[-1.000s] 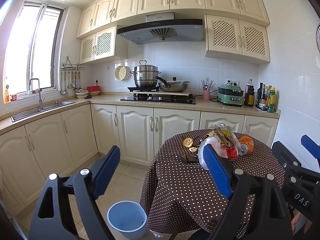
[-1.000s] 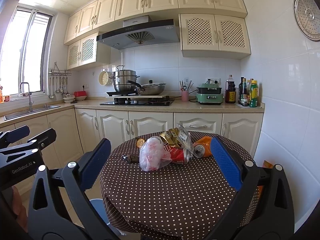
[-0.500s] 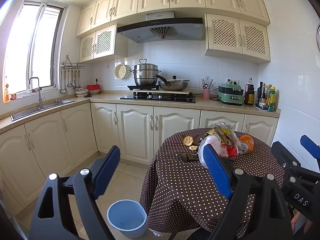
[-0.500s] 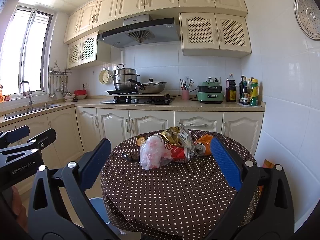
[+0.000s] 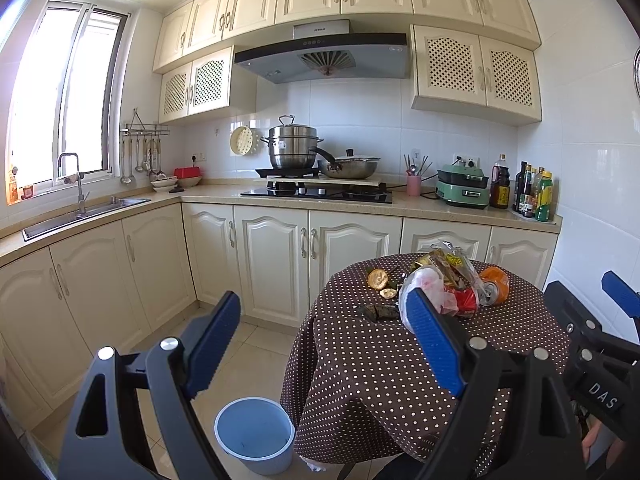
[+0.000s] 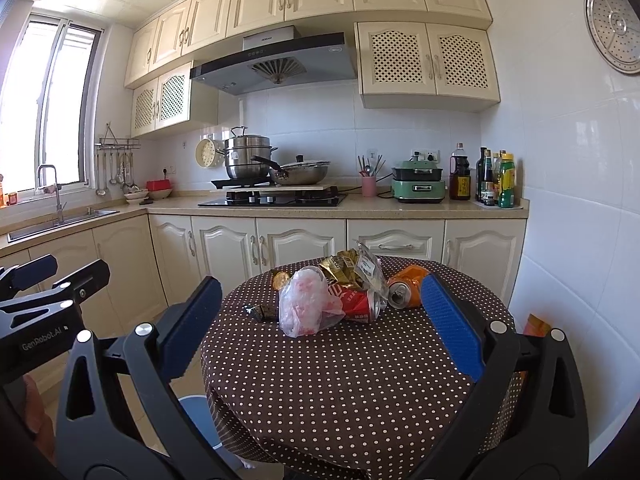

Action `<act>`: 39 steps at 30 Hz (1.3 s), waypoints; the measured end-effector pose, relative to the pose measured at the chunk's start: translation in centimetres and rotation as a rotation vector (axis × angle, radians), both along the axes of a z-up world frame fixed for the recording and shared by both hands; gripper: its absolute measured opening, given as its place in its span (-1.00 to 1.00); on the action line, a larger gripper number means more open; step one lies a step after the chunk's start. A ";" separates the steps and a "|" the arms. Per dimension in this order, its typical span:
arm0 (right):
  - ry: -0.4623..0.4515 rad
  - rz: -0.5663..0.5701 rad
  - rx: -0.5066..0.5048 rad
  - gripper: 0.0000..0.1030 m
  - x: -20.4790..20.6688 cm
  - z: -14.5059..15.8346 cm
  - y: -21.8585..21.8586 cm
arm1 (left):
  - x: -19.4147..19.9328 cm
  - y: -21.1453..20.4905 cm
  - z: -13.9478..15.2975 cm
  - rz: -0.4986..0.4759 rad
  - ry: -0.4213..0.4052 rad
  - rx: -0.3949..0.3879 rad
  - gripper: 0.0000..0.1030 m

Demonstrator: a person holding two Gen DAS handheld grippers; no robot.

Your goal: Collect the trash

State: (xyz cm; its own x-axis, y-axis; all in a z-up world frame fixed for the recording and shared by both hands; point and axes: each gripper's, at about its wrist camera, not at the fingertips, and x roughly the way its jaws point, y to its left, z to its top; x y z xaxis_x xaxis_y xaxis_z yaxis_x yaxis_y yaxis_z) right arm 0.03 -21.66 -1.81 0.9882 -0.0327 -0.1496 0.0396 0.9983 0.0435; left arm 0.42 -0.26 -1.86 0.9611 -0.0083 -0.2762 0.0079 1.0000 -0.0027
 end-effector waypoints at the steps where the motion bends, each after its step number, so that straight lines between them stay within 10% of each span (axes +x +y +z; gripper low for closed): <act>1: 0.001 0.001 0.003 0.89 0.0 0.0 0.0 | 0.0 0.0 -0.1 0.000 0.001 0.000 0.62; 25: 0.270 -0.067 0.048 0.89 9.8 -5.0 -3.3 | 10.3 0.4 -5.3 -0.049 0.260 0.002 0.62; 39: 0.363 -0.176 0.136 0.89 17.8 -7.4 -10.0 | 23.5 -8.6 -10.0 -0.320 0.478 -0.094 0.62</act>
State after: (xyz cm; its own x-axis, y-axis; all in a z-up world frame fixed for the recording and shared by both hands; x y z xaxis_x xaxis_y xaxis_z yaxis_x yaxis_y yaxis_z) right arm 17.85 -31.69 -9.17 0.8517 -0.1519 -0.5015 0.2457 0.9611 0.1260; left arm 23.94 -8.91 -11.89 0.6751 -0.3238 -0.6629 0.2859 0.9431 -0.1695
